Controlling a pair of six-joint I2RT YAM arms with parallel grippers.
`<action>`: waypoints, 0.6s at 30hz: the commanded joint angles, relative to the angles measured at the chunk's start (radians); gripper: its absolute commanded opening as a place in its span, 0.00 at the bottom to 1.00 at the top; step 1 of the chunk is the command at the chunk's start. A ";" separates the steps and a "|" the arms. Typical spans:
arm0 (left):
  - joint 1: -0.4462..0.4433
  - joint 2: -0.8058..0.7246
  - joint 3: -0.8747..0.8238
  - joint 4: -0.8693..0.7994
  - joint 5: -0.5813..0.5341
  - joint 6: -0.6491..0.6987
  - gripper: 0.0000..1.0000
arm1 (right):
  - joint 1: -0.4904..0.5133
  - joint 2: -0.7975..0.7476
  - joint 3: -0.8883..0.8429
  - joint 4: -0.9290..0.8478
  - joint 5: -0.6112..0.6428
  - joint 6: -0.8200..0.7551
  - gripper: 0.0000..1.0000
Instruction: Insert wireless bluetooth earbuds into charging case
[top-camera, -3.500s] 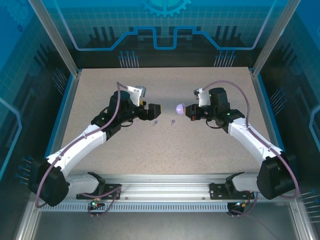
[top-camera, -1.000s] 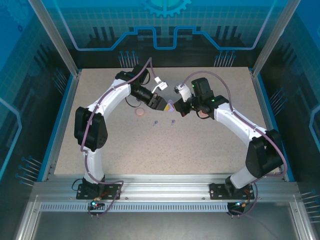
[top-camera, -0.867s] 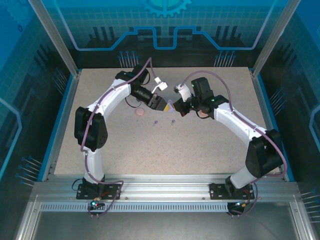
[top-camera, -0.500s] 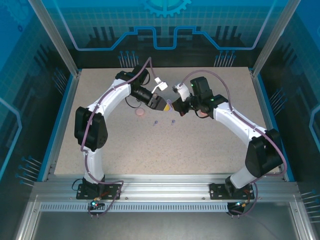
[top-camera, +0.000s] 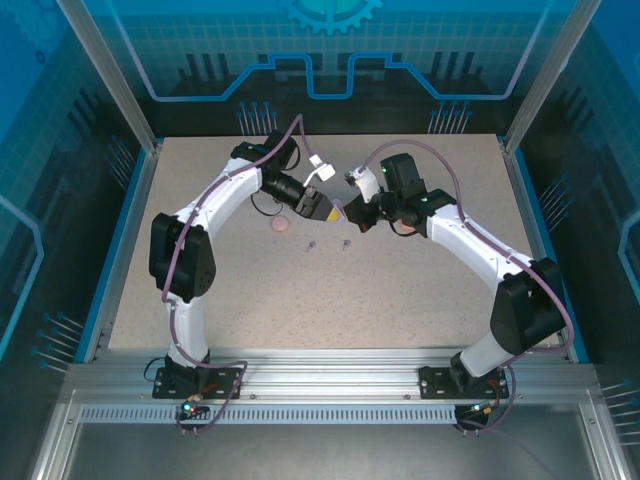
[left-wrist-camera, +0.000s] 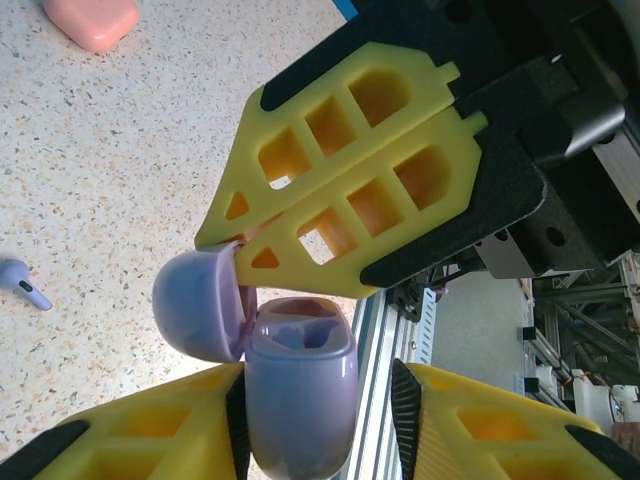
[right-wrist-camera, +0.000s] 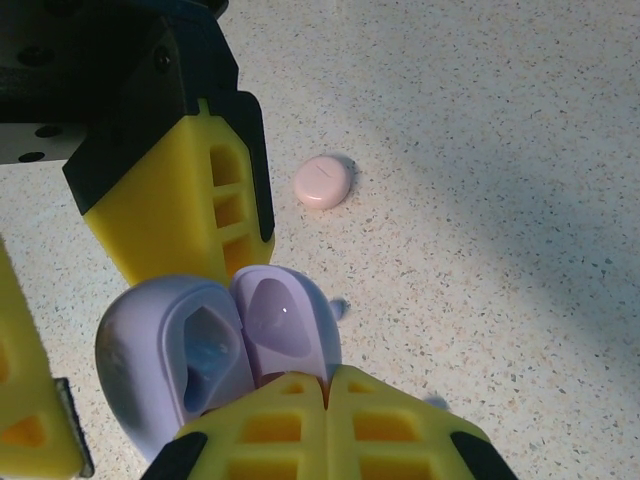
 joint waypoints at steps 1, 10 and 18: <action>0.004 0.014 0.004 0.013 0.042 0.014 0.40 | 0.013 0.015 0.032 0.001 -0.020 0.012 0.00; 0.003 0.016 0.004 0.013 0.044 0.015 0.38 | 0.012 0.017 0.037 0.001 -0.026 0.014 0.00; 0.003 0.017 -0.003 0.027 0.038 0.010 0.37 | 0.013 0.014 0.037 0.000 -0.025 0.015 0.00</action>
